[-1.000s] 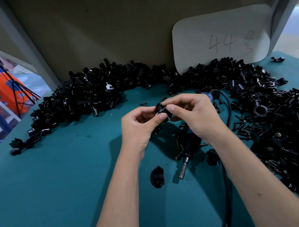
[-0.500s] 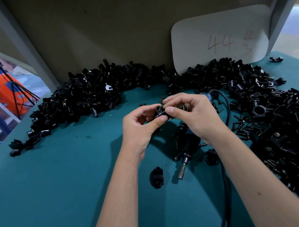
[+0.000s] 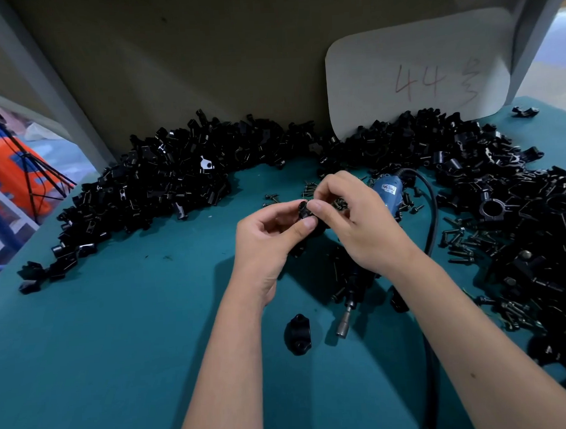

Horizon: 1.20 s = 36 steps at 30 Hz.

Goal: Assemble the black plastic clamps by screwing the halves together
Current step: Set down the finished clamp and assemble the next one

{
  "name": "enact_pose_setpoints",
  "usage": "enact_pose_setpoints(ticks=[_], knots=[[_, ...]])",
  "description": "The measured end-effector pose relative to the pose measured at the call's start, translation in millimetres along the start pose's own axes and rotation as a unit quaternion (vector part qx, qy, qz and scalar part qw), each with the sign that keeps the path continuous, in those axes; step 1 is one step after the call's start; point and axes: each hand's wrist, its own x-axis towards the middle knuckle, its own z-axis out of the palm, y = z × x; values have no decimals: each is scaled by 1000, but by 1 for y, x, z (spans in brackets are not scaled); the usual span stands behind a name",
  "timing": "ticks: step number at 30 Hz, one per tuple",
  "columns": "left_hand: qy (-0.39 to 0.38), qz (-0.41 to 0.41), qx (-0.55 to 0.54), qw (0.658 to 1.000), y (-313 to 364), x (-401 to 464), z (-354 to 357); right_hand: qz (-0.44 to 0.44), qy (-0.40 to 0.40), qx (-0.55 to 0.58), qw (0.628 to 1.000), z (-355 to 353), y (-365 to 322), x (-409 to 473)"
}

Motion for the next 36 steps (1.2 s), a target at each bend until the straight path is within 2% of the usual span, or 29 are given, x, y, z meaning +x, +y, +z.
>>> enact_pose_setpoints(ticks=[7, 13, 19, 25, 27, 36], knots=[[-38, -51, -21, 998, 4, -3, -4, 8, 24, 82, 996, -10, 5, 1], [-47, -82, -31, 995, 7, -4, -6, 35, -22, 180, 983, -14, 9, 1], [-54, -98, -22, 993, 9, -6, -3, 43, -7, 111, 993, -11, 9, 1], [-49, -110, -13, 993, 10, -5, -5, -8, -67, -59, 996, -6, 2, 3], [-49, -113, -8, 992, 10, -5, -7, -3, -76, -67, 995, -4, 0, 3], [-49, -122, -49, 990, 8, -5, -2, 45, 15, -22, 999, 3, -9, 2]])
